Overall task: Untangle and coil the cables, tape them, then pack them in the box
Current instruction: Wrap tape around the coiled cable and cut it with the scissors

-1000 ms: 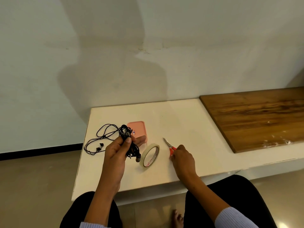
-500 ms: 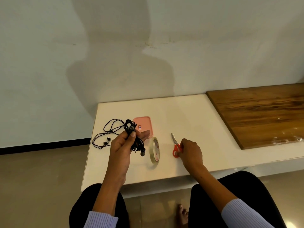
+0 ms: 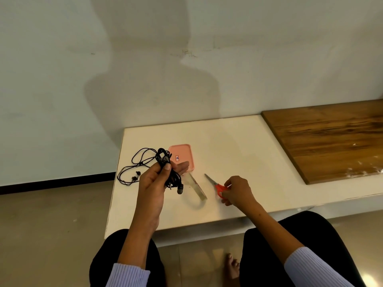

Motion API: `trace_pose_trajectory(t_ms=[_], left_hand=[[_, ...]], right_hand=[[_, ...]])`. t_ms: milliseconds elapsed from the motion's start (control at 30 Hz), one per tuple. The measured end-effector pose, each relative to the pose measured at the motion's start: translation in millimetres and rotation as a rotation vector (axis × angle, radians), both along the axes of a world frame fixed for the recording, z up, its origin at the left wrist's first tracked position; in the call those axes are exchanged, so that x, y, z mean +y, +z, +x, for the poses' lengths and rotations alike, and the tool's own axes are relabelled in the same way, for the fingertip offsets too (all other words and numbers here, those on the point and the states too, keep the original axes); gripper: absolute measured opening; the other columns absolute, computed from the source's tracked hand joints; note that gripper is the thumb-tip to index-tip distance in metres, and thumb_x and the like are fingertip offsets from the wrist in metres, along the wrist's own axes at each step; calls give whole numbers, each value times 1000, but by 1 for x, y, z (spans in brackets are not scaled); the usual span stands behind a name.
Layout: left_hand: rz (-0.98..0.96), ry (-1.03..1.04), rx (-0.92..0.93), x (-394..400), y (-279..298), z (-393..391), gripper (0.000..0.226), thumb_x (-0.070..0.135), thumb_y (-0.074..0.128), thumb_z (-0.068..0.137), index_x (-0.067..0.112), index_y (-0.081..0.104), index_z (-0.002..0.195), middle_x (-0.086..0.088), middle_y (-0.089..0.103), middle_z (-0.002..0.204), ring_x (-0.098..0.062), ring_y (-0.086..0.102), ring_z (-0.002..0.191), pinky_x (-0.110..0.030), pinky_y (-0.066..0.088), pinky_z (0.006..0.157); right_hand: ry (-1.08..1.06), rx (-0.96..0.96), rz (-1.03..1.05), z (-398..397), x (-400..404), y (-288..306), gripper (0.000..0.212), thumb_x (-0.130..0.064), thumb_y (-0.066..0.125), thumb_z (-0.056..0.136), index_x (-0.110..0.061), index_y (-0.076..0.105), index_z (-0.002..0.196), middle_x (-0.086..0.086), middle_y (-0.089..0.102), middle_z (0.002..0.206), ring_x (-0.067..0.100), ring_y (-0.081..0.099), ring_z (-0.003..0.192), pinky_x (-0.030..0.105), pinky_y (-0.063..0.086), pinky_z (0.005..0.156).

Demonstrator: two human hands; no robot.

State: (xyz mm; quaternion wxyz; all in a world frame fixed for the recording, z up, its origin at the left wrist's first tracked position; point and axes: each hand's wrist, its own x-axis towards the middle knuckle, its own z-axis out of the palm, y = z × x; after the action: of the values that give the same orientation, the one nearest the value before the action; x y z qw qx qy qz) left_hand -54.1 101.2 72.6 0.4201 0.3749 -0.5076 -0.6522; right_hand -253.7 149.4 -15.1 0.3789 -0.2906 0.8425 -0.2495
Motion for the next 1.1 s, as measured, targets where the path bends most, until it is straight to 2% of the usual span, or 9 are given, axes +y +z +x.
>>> trace_pose_trajectory(t_ms=[133,233,367,467,533,667,767,867,1100], left_hand=[[0,10,16,0,-1,2,26,18,47,92,20,69,78,-14,73,98,-28,67,104,-65,33,100],[-2,12,9,-1,-2,3,22,13,43,96,15,61,83,-14,73,98,-27,67,103,-64,33,103],[-15,-2,-6,-2,-3,4,23,14,42,97,16,61,85,-13,73,98,-26,67,104,-58,32,107],[-23,1,-13,-2,-2,4,23,14,42,97,17,61,85,-12,73,98,-25,67,104,-51,35,107],[-29,2,-5,-2,-1,5,21,13,42,97,14,60,85,-14,73,98,-24,67,103,-49,37,106],[-30,5,-2,-2,-1,6,21,13,42,97,14,60,86,-15,73,98,-25,67,104,-48,38,105],[-29,-3,8,-2,-2,7,24,13,42,97,16,62,85,-15,73,99,-26,65,107,-49,36,107],[-32,-4,15,-3,-3,8,29,13,42,97,19,67,84,-13,73,99,-27,64,108,-48,35,109],[-33,-2,19,-3,-5,7,21,13,42,97,11,62,89,-13,73,98,-27,66,106,-48,36,108]], right_hand=[[-170,-330,-96,-4,3,16,34,-4,67,84,4,53,113,18,66,77,19,65,54,27,57,53],[-210,-582,-210,-3,10,41,30,0,65,85,2,53,113,15,69,80,22,69,64,26,56,51],[-12,-820,-159,8,23,78,31,-18,63,85,-2,57,111,13,68,90,22,71,77,27,58,61],[122,-1012,-87,20,33,80,48,-33,61,80,-1,54,114,15,63,93,22,69,79,26,58,60],[198,-1110,-67,25,36,73,48,-41,59,79,-4,53,110,13,62,91,22,68,80,25,58,58],[263,-1236,-49,31,36,58,70,-53,77,63,-7,51,108,12,63,90,21,69,81,26,58,58],[268,-1276,-58,33,33,50,80,-56,82,53,-8,50,109,11,62,90,19,69,79,25,58,55],[239,-1311,-93,36,27,44,79,-57,83,50,-9,52,104,10,62,89,16,69,76,24,58,54],[236,-1374,-152,43,16,35,72,-54,82,54,-8,54,102,10,65,89,14,69,74,23,58,53]])
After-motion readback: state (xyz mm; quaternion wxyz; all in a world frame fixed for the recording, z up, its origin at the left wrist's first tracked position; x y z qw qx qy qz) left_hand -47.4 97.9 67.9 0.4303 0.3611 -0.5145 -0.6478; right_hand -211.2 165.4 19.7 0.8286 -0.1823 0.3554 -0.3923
